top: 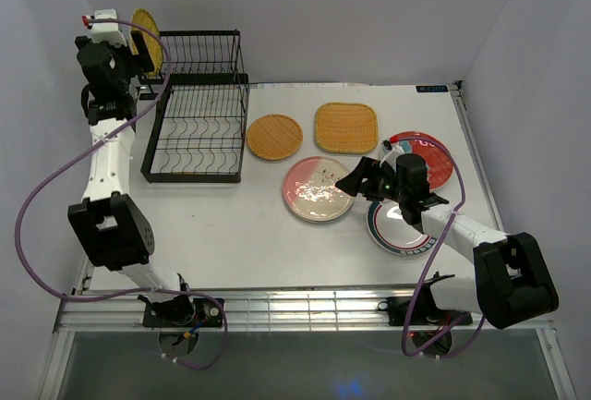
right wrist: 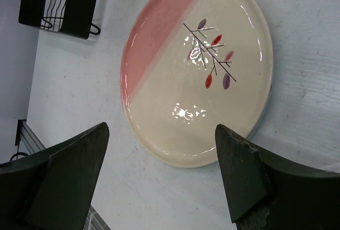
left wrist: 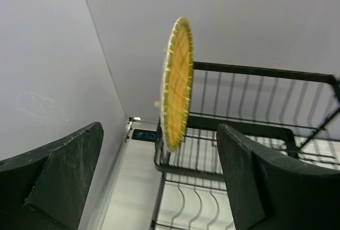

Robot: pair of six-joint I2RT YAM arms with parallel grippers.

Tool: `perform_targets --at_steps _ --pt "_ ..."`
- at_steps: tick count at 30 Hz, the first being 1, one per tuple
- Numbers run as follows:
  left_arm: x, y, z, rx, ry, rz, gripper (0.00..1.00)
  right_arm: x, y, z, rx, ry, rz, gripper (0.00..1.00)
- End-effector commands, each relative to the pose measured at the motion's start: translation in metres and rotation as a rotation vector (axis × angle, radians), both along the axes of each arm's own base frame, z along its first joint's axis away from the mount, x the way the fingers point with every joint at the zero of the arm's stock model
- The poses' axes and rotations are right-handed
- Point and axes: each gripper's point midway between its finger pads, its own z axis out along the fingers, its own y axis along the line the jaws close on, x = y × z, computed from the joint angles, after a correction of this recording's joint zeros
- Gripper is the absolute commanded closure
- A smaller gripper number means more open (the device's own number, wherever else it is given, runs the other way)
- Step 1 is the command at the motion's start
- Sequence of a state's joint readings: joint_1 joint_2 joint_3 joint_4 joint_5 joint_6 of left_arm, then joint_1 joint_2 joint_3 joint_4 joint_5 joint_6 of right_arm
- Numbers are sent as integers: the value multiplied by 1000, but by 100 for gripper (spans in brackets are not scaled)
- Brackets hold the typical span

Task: Load the plates into the dish rack
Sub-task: Pick up the plate at the center of the board.

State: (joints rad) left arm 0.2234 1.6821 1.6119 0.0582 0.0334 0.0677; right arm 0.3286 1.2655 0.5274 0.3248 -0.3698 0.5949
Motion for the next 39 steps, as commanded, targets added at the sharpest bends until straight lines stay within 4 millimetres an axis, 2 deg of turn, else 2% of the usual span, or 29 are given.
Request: perform_targets --at_steps 1,5,6,7,9,10,11,13,14,16,17,19,20,23,24,26,27,29,30,31,33,34,39 --pt "-40 -29 33 -63 -61 -101 2 11 7 22 24 -73 20 13" --pt "-71 -75 13 -153 -9 -303 2 11 7 21 24 -69 21 13" --pt "-84 -85 19 -165 -26 -336 2 11 7 21 23 -68 20 13" --pt "-89 -93 -2 -196 9 -361 2 11 6 21 20 -68 18 13" --pt "-102 -118 -2 -227 -3 -428 2 11 5 19 12 -59 11 13" --pt "-105 -128 -18 -247 23 -445 2 11 4 19 5 -57 9 13" --pt "-109 -151 -20 -250 23 -498 2 13 3 19 -2 -55 2 13" --pt "-115 -174 -25 -250 24 -529 2 14 0 18 -16 -52 -16 13" --pt "-121 -206 -35 -254 41 -595 2 14 -2 17 -24 -49 -28 13" --pt "-124 -226 -45 -265 57 -618 2 19 -8 18 -45 -54 -67 13" --pt "-127 -248 -54 -276 86 -663 2 19 -11 16 -57 -49 -77 13" --pt "-128 -267 -65 -305 122 -697 2 23 -17 19 -79 -60 -116 13" --pt "-130 -284 -76 -319 155 -729 2 23 -19 17 -91 -54 -126 13" --pt "-136 -310 -91 -351 190 -781 2 26 -28 21 -105 -74 -176 13" --pt "-136 -312 -102 -354 212 -775 2 26 -31 18 -107 -67 -200 13" --pt "-139 -313 -108 -375 215 -775 2 27 -34 19 -102 -64 -232 13" --pt "-142 -312 -119 -386 232 -768 2 29 -38 18 -98 -56 -264 13" --pt "-152 -312 -122 -395 208 -784 2 29 -42 17 -96 -50 -296 14" --pt "-153 -312 -110 -399 169 -792 2 28 -43 16 -98 -50 -299 14" --pt "-158 -310 -120 -409 181 -787 2 29 -43 17 -91 -54 -303 14" --pt "-166 -312 -117 -423 151 -814 2 27 -39 17 -80 -53 -281 14" --pt "-171 -312 -124 -424 159 -822 2 28 -37 16 -78 -56 -266 14" --pt "-172 -312 -138 -437 179 -819 2 31 -33 11 -87 -36 -250 14"
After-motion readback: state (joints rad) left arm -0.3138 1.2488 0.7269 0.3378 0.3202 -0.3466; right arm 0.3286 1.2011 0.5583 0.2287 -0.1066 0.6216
